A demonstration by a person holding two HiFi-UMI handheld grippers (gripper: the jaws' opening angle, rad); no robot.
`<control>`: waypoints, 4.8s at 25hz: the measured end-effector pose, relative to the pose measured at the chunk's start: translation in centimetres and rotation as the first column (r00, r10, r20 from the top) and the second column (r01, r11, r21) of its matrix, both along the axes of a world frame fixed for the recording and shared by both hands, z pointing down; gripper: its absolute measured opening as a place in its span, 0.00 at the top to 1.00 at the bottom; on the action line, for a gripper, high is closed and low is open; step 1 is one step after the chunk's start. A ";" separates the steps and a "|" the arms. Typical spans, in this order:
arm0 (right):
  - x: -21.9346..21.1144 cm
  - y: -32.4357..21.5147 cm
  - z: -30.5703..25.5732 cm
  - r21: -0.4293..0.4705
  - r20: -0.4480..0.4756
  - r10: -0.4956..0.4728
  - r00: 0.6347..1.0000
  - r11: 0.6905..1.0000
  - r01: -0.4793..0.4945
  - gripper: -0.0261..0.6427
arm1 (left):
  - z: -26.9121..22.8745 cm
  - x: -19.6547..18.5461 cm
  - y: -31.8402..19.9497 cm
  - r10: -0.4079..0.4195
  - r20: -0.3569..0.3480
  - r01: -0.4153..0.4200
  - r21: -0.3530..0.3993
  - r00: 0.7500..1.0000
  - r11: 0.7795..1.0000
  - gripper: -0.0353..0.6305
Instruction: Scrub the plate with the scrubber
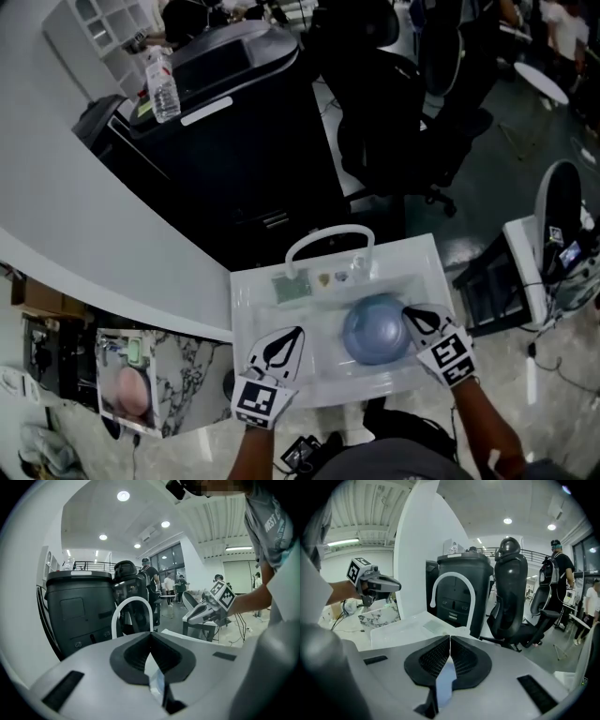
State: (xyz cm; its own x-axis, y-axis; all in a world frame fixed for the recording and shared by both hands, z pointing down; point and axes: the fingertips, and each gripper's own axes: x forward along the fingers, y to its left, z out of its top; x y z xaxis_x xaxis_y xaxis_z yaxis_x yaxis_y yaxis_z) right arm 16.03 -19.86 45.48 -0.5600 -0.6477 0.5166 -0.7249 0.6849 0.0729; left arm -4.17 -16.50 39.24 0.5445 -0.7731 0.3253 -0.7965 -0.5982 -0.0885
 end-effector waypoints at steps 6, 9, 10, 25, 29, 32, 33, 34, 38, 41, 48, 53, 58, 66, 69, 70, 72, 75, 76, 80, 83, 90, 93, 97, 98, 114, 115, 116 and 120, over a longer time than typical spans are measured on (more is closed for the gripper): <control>0.6 -3.8 5.3 -0.074 -0.034 -0.039 0.999 0.997 0.037 0.92 | 2.1 -0.6 -2.3 -0.070 0.027 0.071 -0.029 0.997 0.997 0.94; 0.9 -5.1 8.9 -0.123 -0.058 -0.057 0.997 0.991 0.050 0.91 | 2.5 -0.3 -2.7 -0.095 0.035 0.097 -0.053 0.995 0.994 0.94; 1.0 -5.4 10.1 -0.142 -0.063 -0.060 0.996 0.989 0.051 0.91 | 2.7 -0.2 -2.7 -0.101 0.036 0.103 -0.062 0.994 0.993 0.94; 0.6 -8.4 27.6 -0.423 -0.202 -0.084 0.976 0.906 -0.010 0.91 | 8.0 -2.4 -2.9 -0.140 0.050 0.146 -0.138 0.989 0.980 0.94; 0.2 -9.3 30.5 -0.441 -0.235 -0.119 0.965 0.898 0.004 0.84 | 8.8 -3.1 -3.5 -0.166 0.031 0.169 -0.164 0.986 0.972 0.94; 0.3 -9.8 32.2 -0.450 -0.264 -0.130 0.956 0.893 -0.002 0.82 | 9.6 -3.4 -3.8 -0.172 0.022 0.173 -0.167 0.985 0.971 0.94; 0.3 -9.9 32.7 -0.454 -0.273 -0.135 0.952 0.891 -0.003 0.81 | 9.8 -3.5 -3.8 -0.173 0.020 0.174 -0.169 0.985 0.970 0.94; 0.3 -9.9 33.1 -0.459 -0.284 -0.142 0.948 0.889 -0.004 0.79 | 10.1 -3.6 -3.8 -0.174 0.017 0.174 -0.173 0.985 0.969 0.94; 0.4 -10.0 34.8 -0.481 -0.328 -0.155 0.932 0.876 -0.023 0.73 | 11.1 -4.0 -3.7 -0.181 0.007 0.179 -0.189 0.983 0.965 0.94; 0.7 -10.1 36.0 -0.505 -0.360 -0.163 0.919 0.862 -0.045 0.73 | 11.8 -4.2 -3.5 -0.187 0.005 0.184 -0.199 0.982 0.963 0.94; 0.8 -9.7 37.9 -0.532 -0.412 -0.178 0.894 0.843 -0.078 0.73 | 12.7 -4.6 -3.0 -0.198 -0.010 0.191 -0.215 0.980 0.958 0.94; 1.1 -9.2 38.4 -0.550 -0.418 -0.173 0.892 0.830 -0.097 0.73 | 13.2 -4.7 -2.6 -0.202 -0.024 0.192 -0.224 0.979 0.956 0.94; 1.0 -9.4 38.3 -0.564 -0.395 -0.166 0.903 0.820 -0.096 0.77 | 13.8 -4.8 -2.4 -0.206 -0.037 0.192 -0.235 0.978 0.953 0.94; 0.2 -6.3 38.4 -0.777 -0.136 0.000 0.991 0.620 -0.107 0.90 | 14.1 -5.5 -2.6 -0.201 -0.032 0.189 -0.219 0.979 0.957 0.94; 0.8 -5.5 37.5 -0.800 -0.089 0.068 0.994 0.589 -0.112 0.90 | 13.8 -5.6 -3.1 -0.196 -0.023 0.186 -0.216 0.980 0.958 0.94; 1.1 -5.3 37.0 -0.803 -0.076 0.092 0.993 0.584 -0.115 0.90 | 13.8 -5.8 -3.3 -0.195 -0.024 0.186 -0.210 0.980 0.960 0.94; 1.5 -4.8 36.1 -0.805 -0.052 0.139 0.989 0.580 -0.124 0.90 | 13.7 -5.9 -3.6 -0.192 -0.023 0.184 -0.197 0.981 0.963 0.94; 2.0 -4.1 34.3 -0.795 -0.024 0.188 0.982 0.592 -0.133 0.90 | 13.4 -5.9 -4.0 -0.179 -0.014 0.173 -0.191 0.984 0.966 0.94; 2.1 -4.0 33.7 -0.790 -0.014 0.200 0.980 0.598 -0.133 0.90 | 13.3 -5.9 -4.2 -0.172 -0.010 0.167 -0.190 0.985 0.967 0.94; 2.6 -3.0 31.1 -0.784 0.039 0.262 0.964 0.607 -0.134 0.90 | 13.6 -5.7 -5.0 -0.146 0.021 0.147 -0.189 0.989 0.971 0.94; 3.1 -2.2 29.2 -0.780 0.068 0.300 0.952 0.611 -0.137 0.90 | 14.5 -5.8 -5.8 -0.118 0.072 0.130 -0.187 0.990 0.974 0.94; 3.6 -0.8 24.5 -0.774 0.137 0.359 0.923 0.621 -0.126 0.90 | 17.6 -6.6 -8.3 -0.047 0.224 0.088 -0.176 0.973 0.980 0.94; 3.8 -0.5 22.8 -0.766 0.165 0.376 0.912 0.632 -0.122 0.90 | 19.6 -7.1 -9.2 -0.016 0.297 0.068 -0.166 0.955 0.984 0.94; 3.8 -0.5 21.3 -0.760 0.188 0.389 0.902 0.639 -0.117 0.90 | 22.0 -7.8 -10.4 0.020 0.409 0.045 -0.149 0.913 0.988 0.94; 3.8 -0.5 21.0 -0.760 0.193 0.390 0.900 0.640 -0.114 0.90 | 22.5 -7.9 -10.6 0.028 0.431 0.039 -0.147 0.902 0.988 0.94; 3.2 -0.3 19.2 -0.750 0.209 0.389 0.897 0.653 -0.109 0.89 | 29.2 -8.6 -12.6 0.200 0.782 -0.142 -0.144 0.590 0.979 0.65; 3.2 -0.3 19.2 -0.751 0.206 0.390 0.897 0.651 -0.111 0.89 | 29.6 -8.6 -12.8 0.208 0.795 -0.151 -0.147 0.571 0.978 0.62; 3.2 -0.3 19.2 -0.752 0.204 0.390 0.898 0.650 -0.112 0.89 | 30.0 -8.6 -13.0 0.212 0.804 -0.156 -0.150 0.555 0.976 0.61; 3.3 -0.1 19.3 -0.752 0.199 0.392 0.898 0.648 -0.116 0.89 | 30.2 -8.8 -14.1 0.194 0.828 -0.162 -0.126 0.527 0.979 0.61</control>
State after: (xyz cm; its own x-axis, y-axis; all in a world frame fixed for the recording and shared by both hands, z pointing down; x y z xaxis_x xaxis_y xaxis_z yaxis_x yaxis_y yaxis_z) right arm 19.36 -19.98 64.74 -0.6468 -0.3021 0.7003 -0.7616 0.2080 -0.6137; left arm -12.97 -30.58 69.45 0.1405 -0.6733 0.7259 -0.2487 -0.7336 -0.6324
